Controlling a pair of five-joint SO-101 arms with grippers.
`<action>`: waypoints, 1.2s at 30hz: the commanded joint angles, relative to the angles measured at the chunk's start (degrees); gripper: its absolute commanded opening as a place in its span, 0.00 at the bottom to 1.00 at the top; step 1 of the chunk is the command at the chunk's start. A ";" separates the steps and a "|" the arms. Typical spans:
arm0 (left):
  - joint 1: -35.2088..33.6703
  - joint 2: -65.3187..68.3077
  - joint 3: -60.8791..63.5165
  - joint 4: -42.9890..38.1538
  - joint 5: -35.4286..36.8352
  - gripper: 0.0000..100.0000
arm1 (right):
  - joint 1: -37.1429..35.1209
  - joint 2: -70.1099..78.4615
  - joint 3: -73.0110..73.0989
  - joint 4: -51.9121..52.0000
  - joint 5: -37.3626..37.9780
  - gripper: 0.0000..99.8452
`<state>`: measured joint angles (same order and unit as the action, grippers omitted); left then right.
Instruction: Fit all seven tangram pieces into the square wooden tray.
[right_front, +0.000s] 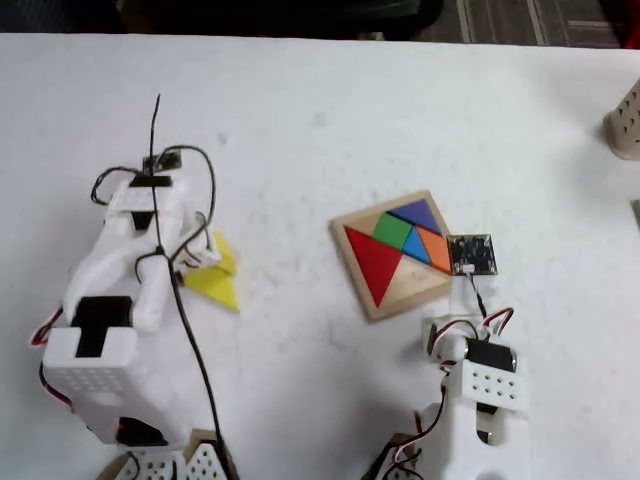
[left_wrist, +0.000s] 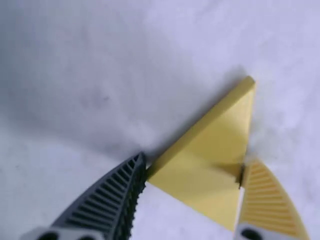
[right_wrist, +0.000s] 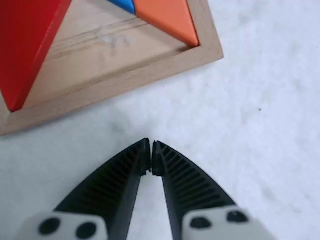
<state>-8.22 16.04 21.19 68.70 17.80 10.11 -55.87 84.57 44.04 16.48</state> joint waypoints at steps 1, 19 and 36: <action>1.63 -0.31 -2.73 3.43 -0.44 0.30 | -0.04 -1.10 -0.18 -0.92 0.53 0.02; 3.82 -0.40 -10.29 11.69 -0.44 0.30 | 0.13 -1.10 -0.18 -0.92 0.53 0.02; 1.19 0.31 1.32 0.53 -4.92 0.30 | -0.04 -1.10 -0.18 -0.92 0.53 0.02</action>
<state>-8.22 16.13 21.71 72.22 13.49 10.11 -55.87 84.57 44.04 16.48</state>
